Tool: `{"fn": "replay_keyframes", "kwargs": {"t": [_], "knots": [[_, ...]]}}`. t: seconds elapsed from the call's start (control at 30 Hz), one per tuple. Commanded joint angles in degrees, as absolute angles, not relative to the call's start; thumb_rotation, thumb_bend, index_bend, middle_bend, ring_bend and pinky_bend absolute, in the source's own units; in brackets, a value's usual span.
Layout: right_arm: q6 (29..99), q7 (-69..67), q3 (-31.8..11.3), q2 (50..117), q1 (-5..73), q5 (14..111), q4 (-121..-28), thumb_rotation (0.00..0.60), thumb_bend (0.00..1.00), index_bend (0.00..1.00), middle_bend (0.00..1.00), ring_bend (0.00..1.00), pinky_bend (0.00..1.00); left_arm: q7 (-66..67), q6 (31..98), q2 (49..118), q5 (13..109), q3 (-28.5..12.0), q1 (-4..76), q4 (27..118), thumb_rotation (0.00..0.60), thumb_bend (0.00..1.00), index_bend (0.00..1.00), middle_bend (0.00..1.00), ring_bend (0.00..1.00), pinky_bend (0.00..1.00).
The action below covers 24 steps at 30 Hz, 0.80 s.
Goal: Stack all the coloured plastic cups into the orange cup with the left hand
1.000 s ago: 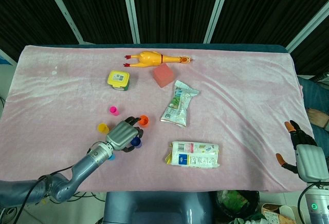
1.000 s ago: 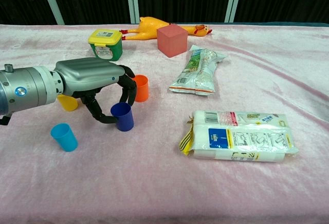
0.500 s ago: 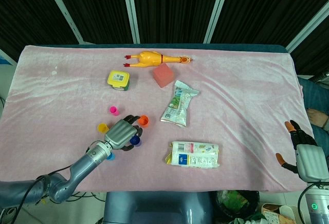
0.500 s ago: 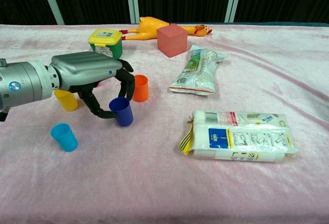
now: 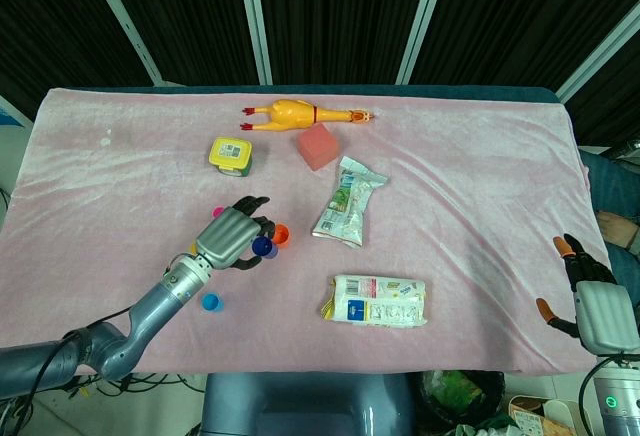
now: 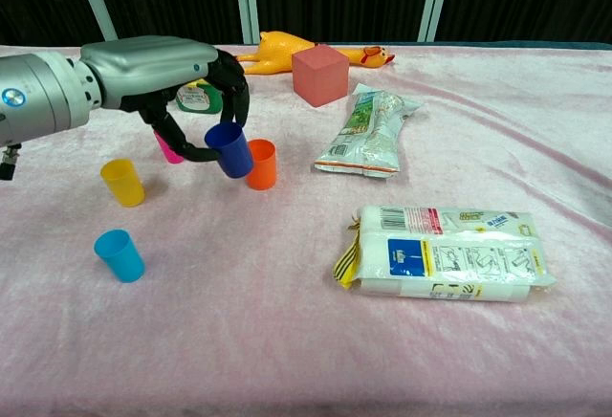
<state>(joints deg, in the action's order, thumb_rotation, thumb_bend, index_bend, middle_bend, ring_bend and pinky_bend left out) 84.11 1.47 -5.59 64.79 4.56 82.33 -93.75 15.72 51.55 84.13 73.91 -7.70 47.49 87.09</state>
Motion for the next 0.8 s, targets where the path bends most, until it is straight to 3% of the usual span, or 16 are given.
{"fn": "replay_keyframes", "kwargs": {"t": [0.03, 0.8], "knots": [[84.1, 1.5, -5.6, 64.8, 4.6, 82.3, -93.7, 0.6, 0.21, 0.04, 0.04, 0.16, 0.21, 12.9, 49.6, 84.1, 72.8, -9.5, 49.0, 85.3, 0.6, 0.27, 0.43, 0.48, 0.08, 0.15], [83.8, 1.6, -5.9, 64.9, 4.7, 81.7, -93.6, 0.6, 0.21, 0.04, 0.04, 0.16, 0.21, 8.9, 43.6, 88.6, 69.9, -11.0, 53.8, 76.3, 0.6, 0.27, 0.42, 0.48, 0.08, 0.14]]}}
